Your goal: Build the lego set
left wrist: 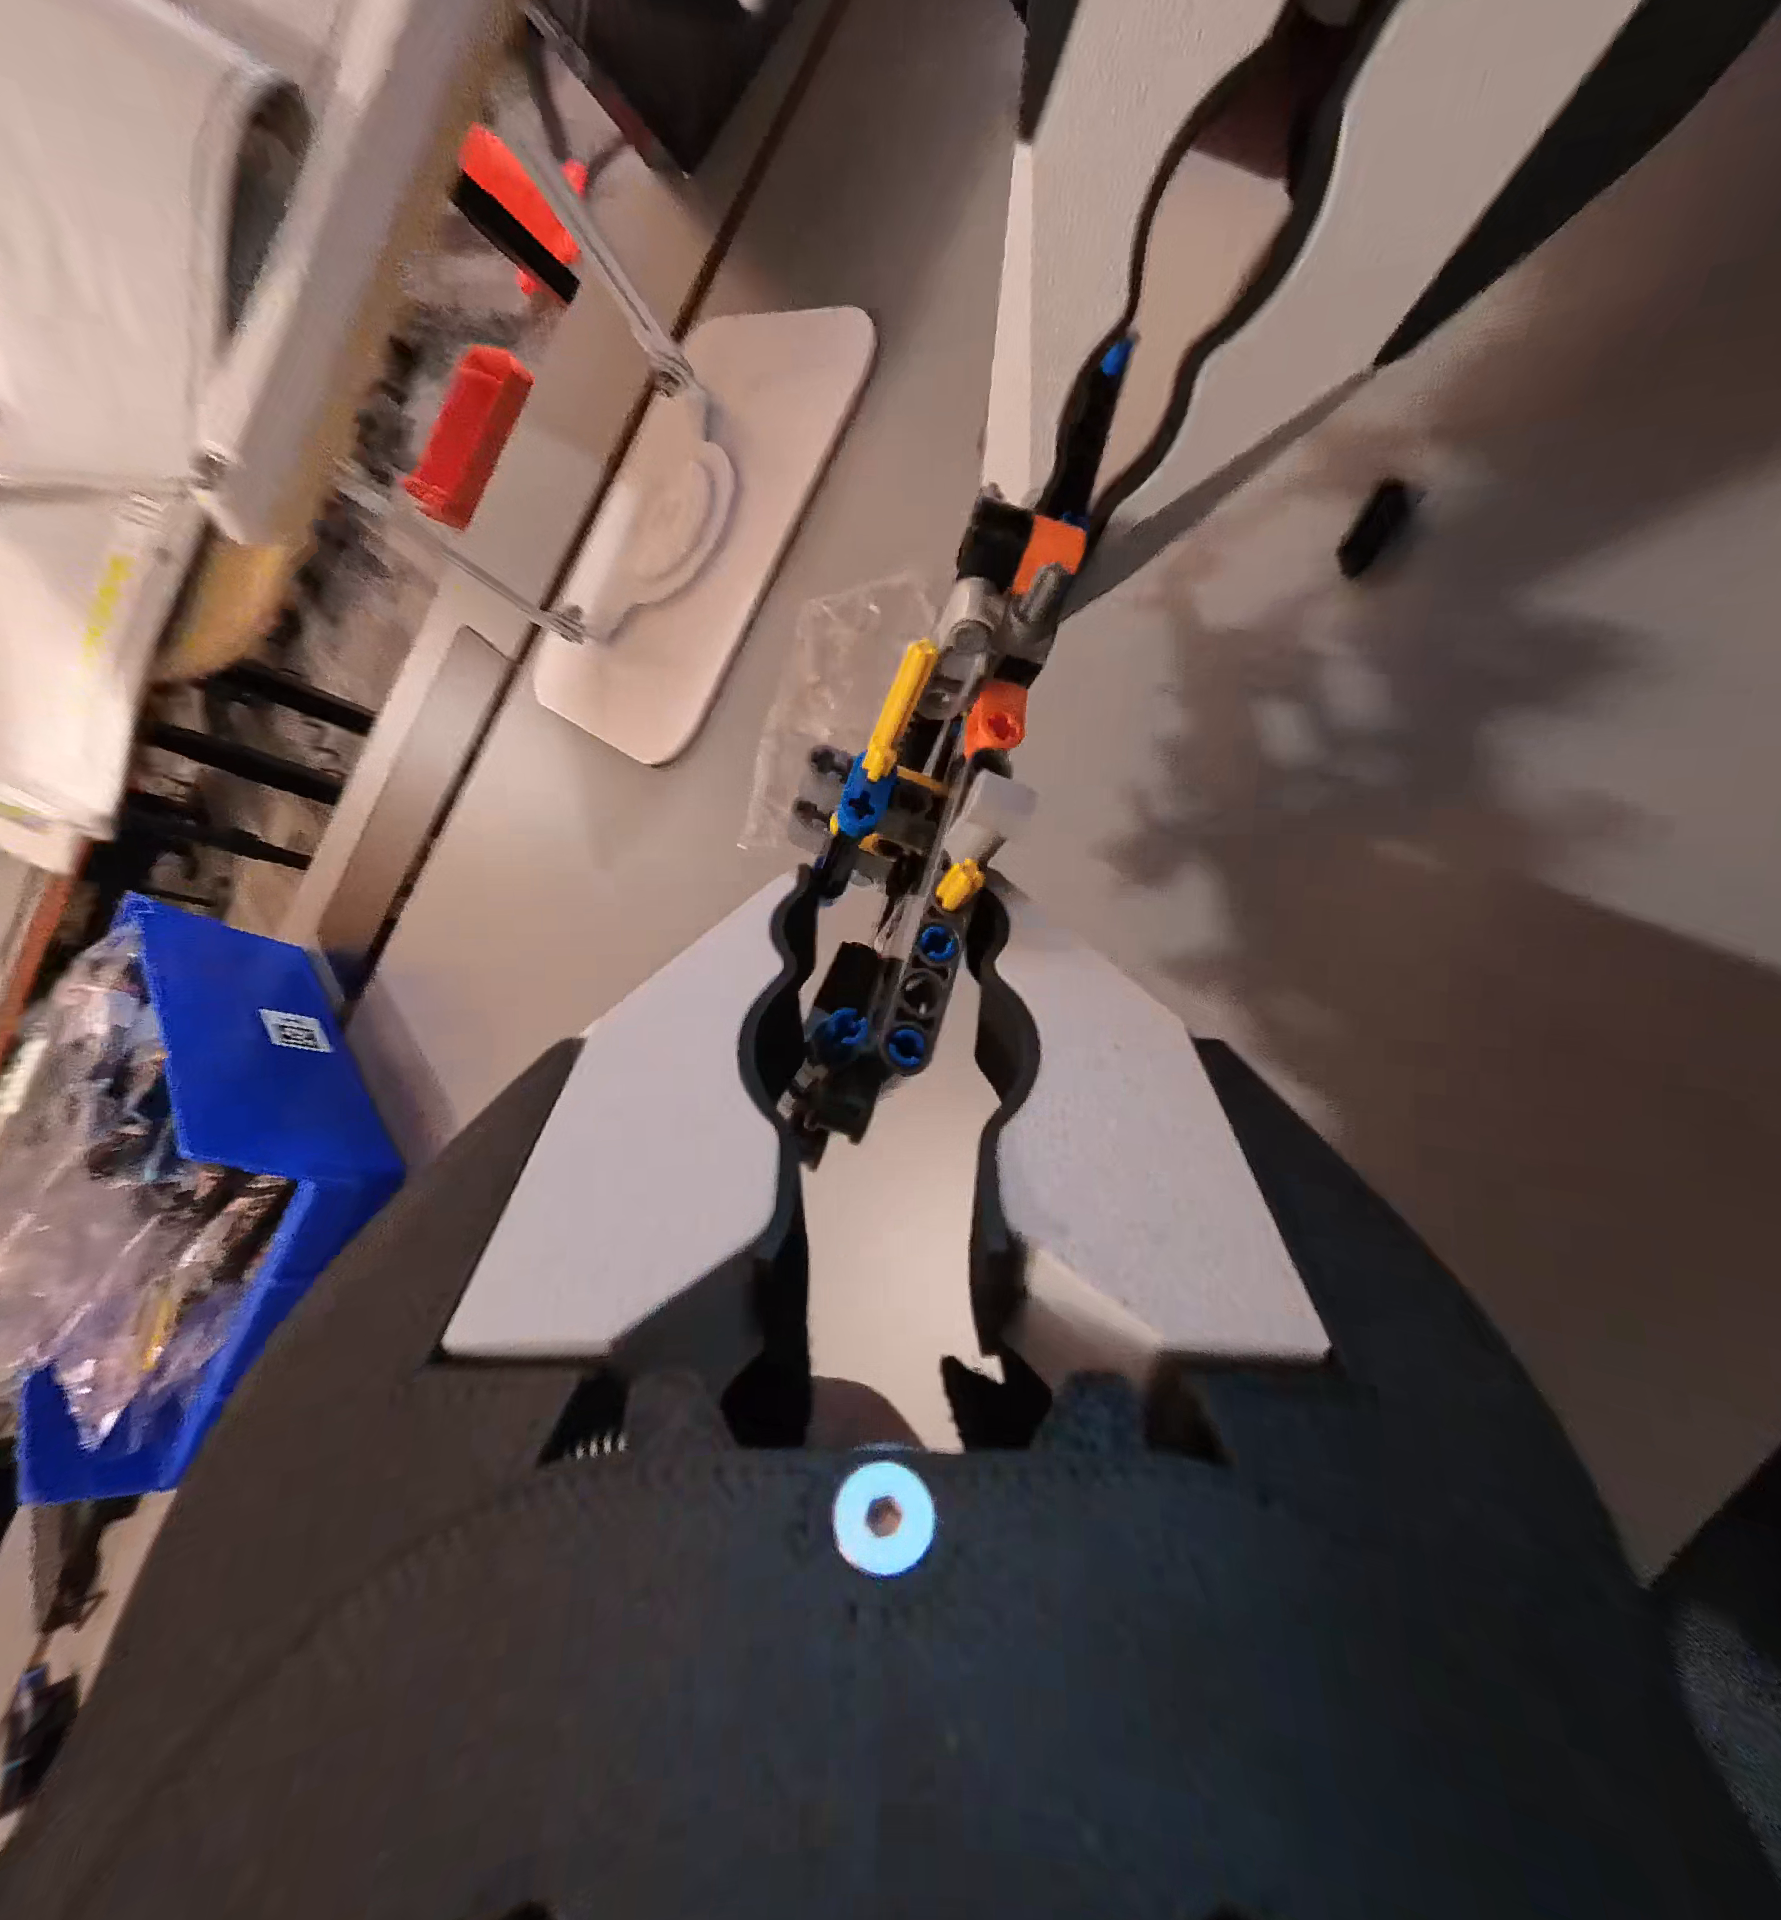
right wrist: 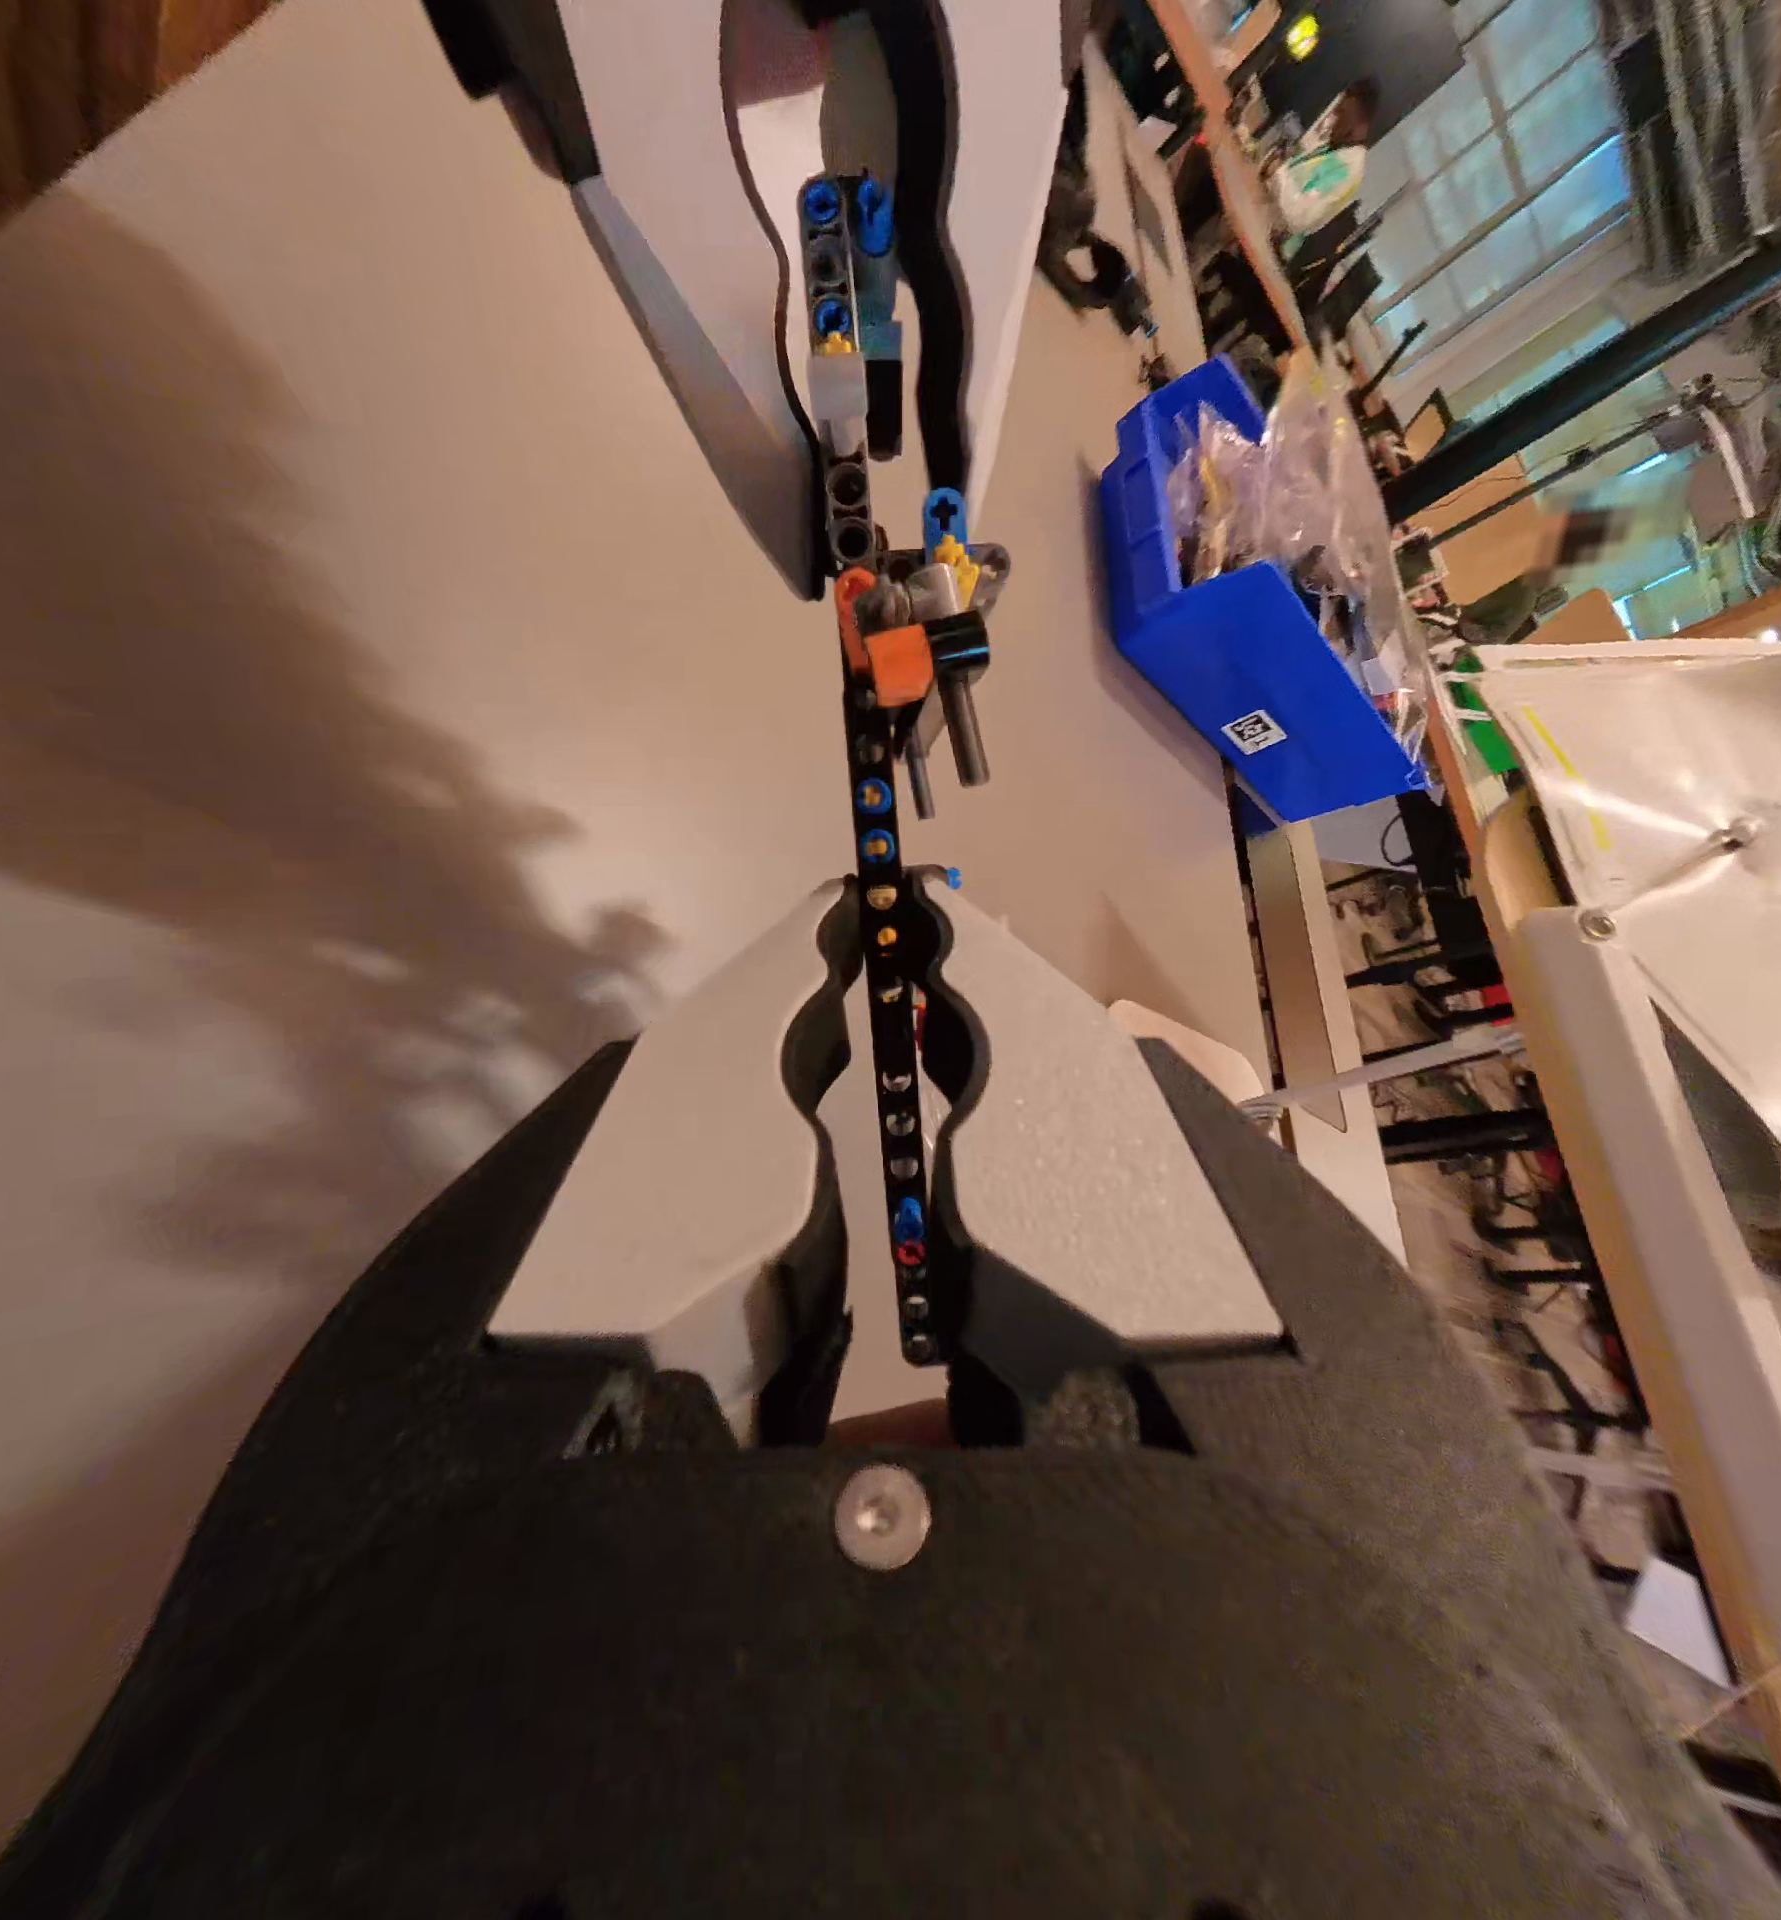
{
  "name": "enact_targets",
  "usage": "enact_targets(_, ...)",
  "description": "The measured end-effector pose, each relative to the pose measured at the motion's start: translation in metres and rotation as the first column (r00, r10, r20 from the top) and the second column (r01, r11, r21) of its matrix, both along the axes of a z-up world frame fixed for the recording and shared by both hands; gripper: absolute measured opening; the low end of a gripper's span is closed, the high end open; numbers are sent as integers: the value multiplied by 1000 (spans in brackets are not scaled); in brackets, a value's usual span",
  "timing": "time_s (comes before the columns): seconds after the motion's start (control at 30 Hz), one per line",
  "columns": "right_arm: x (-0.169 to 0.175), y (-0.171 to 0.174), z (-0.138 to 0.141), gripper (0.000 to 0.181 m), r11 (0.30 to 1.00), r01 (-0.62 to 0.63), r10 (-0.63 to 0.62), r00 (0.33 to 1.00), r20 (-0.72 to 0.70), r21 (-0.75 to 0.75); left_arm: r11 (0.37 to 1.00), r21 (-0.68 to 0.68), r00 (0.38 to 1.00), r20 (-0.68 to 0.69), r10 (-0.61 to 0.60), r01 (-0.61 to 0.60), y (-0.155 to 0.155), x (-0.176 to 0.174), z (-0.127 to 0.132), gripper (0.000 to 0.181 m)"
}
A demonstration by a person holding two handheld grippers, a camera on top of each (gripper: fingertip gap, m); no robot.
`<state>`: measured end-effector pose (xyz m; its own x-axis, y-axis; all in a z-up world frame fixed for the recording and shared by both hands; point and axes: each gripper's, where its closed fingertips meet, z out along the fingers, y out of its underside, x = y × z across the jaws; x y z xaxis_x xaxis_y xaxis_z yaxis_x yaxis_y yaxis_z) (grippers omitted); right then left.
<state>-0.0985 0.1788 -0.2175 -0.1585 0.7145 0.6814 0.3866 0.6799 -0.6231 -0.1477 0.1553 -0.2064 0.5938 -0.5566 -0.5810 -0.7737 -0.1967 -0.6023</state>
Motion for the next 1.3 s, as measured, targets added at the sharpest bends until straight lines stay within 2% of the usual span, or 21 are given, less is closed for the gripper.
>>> enact_targets(0.03, 0, -1, 5, 4, 999, -8, 7, 1000, -21, -40, 999, 36, 1000, 7, 10, -10, 4, -1, 11, 32)
enact_targets(0.13, 0, -2, 27, 4, 978, -38, 16, 994, -112, -204, 993, 107, 998, 50, 47, -52, 12, -7, 43, 68)
enact_targets(0.23, 3, 4, 49, 4, 916, -78, -6, 978, -210, -392, 974, 197, 979, 190, 77, -115, 14, -16, 78, 80)
enact_targets(0.3, 7, 6, 64, 4, 826, -149, -19, 957, -290, -544, 964, 216, 942, 326, 80, -157, 13, -21, 92, 83)
enact_targets(0.4, 15, 11, 88, 4, 622, -307, -47, 904, -426, -721, 974, 153, 884, 460, 82, -170, 14, -13, 82, 79)
enact_targets(0.47, 26, 14, 104, 4, 485, -444, -58, 843, -534, -753, 984, 107, 851, 521, 67, -143, 18, 3, 69, 77)
enact_targets(0.53, 34, 20, 114, 4, 371, -536, -91, 792, -604, -758, 995, 64, 796, 605, 22, -75, 20, 29, 61, 66)
enact_targets(0.67, 46, 29, 120, 3, 231, -646, -133, 720, -681, -728, 998, 54, 673, 738, -48, 12, 30, 67, 68, 45)
enact_targets(0.7, 48, 29, 122, 3, 207, -667, -134, 706, -696, -716, 998, 55, 662, 747, -54, 20, 34, 73, 70, 44)
enact_targets(0.87, 60, 35, 130, 3, 105, -748, -160, 637, -754, -655, 989, 143, 690, 714, -122, 27, 44, 92, 85, 18)
enact_targets(0.93, 66, 38, 131, 4, 54, -781, -168, 607, -776, -622, 985, 168, 712, 689, -135, 24, 46, 98, 89, 16)
enact_targets(1.1, 75, 46, 129, 4, -25, -823, -180, 563, -807, -568, 979, 203, 818, 565, -107, -12, 52, 105, 90, 16)
enact_targets(1.3, 84, 49, 130, 3, -69, -849, -180, 527, -830, -524, 971, 237, 866, 491, -98, -24, 54, 112, 95, 16)
